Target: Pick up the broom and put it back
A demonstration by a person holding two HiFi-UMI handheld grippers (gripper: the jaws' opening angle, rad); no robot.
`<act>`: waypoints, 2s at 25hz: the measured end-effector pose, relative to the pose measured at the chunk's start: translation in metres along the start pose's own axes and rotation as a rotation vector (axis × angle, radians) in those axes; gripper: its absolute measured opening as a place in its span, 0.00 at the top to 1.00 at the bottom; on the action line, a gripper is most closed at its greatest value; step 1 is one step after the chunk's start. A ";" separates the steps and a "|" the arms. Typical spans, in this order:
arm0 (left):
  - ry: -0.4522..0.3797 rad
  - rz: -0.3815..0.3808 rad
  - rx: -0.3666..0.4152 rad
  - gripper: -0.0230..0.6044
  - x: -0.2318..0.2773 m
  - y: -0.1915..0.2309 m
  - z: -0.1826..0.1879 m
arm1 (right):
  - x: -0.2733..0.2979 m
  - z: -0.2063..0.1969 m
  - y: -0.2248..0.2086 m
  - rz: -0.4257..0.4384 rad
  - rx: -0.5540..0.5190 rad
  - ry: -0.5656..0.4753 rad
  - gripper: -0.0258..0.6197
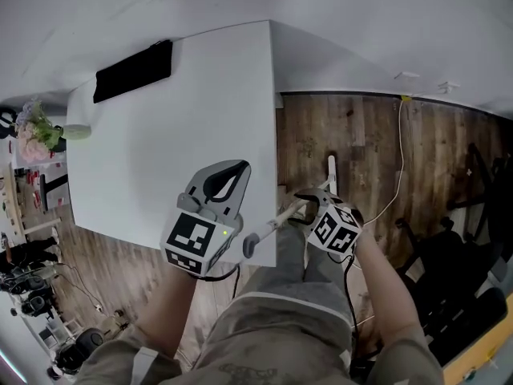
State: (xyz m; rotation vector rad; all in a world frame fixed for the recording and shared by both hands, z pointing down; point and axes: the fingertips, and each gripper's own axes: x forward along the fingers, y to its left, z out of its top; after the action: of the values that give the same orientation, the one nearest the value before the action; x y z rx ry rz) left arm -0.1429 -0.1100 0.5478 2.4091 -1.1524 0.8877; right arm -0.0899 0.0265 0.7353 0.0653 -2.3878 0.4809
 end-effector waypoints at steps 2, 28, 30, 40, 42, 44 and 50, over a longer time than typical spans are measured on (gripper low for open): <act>0.005 -0.002 0.000 0.94 0.001 -0.001 -0.003 | 0.006 0.001 0.001 0.006 -0.041 -0.002 0.59; -0.164 -0.026 0.084 0.94 -0.050 -0.026 0.089 | -0.186 0.030 -0.037 -0.555 0.292 -0.241 0.80; -0.190 -0.018 0.094 0.94 -0.063 -0.029 0.103 | -0.214 0.045 -0.032 -0.617 0.349 -0.273 0.80; -0.325 -0.009 0.167 0.94 -0.110 -0.057 0.177 | -0.373 0.151 0.010 -0.966 0.333 -0.492 0.80; -0.357 -0.015 0.185 0.94 -0.118 -0.065 0.194 | -0.406 0.161 0.016 -1.041 0.321 -0.526 0.80; -0.389 -0.017 0.207 0.94 -0.125 -0.072 0.211 | -0.439 0.169 0.023 -1.113 0.306 -0.565 0.80; -0.514 0.022 0.315 0.94 -0.159 -0.096 0.266 | -0.521 0.187 0.056 -1.286 0.236 -0.669 0.80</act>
State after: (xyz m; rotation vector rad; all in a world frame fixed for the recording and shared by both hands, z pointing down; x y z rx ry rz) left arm -0.0391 -0.0987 0.2407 3.0033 -1.2863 0.4903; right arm 0.1796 -0.0309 0.2521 1.9481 -2.2512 0.0792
